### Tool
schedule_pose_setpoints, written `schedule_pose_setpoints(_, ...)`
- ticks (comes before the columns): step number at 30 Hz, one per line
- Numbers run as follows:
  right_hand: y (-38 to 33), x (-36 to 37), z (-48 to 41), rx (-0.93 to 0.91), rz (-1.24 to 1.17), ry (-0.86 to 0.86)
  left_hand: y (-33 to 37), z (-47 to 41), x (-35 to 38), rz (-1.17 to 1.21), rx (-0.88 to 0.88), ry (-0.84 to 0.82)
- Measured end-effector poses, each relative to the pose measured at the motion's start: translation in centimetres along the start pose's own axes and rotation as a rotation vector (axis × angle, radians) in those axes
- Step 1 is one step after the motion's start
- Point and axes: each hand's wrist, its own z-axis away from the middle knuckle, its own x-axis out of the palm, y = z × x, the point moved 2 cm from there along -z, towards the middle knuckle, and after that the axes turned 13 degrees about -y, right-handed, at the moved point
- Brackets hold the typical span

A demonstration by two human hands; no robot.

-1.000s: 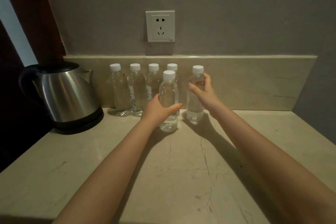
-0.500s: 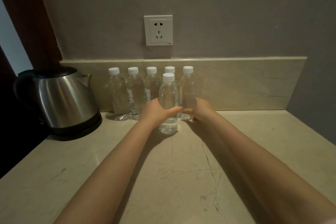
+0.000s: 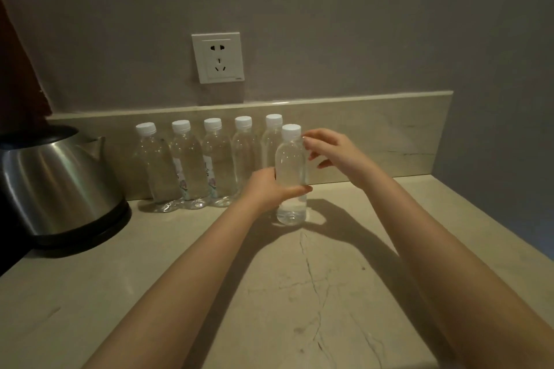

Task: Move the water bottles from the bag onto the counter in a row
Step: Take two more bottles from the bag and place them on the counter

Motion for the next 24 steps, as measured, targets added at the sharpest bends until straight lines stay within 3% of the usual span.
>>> schedule_pose_setpoints(7,0.5,-2.2,-0.5,0.05,0.295,-0.034,1.6,-1.8,2.2,-0.009,0.023,-0.08)
schedule_pose_setpoints(14,1.4,-1.8,-4.4,0.134,0.336,0.115,2.5,-0.9,-3.8,-0.109,0.148,0.311)
schedule_pose_setpoints(18,2.6,-0.5,-5.3,0.137,0.462,0.197,2.3,-1.2,-4.8,-0.106,0.133,0.352)
schedule_pose_setpoints(24,4.7,-0.2,-4.2,0.115,0.215,0.215,1.4,-0.8,-3.6,-0.041,0.063,0.331)
